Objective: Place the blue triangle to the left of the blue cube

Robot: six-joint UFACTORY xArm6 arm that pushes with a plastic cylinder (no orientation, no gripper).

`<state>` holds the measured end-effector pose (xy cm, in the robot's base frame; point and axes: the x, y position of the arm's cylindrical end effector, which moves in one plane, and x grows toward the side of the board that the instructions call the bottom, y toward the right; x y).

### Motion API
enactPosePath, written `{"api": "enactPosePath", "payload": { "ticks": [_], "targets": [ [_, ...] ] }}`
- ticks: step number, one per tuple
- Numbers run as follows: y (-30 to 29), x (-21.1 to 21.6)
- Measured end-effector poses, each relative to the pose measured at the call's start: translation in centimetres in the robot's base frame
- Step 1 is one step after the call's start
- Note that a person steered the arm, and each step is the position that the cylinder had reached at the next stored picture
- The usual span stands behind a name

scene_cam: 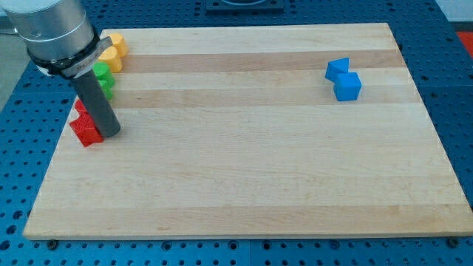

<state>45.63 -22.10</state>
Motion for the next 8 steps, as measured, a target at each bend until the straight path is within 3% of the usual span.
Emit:
{"api": "enactPosePath", "payload": {
  "ticks": [2,3,6,7,8],
  "targets": [
    [-0.5,0.0],
    [2.0,-0.3],
    [29.0,-15.1],
    [38.0,-16.7],
    [41.3,-14.1]
  ]
}}
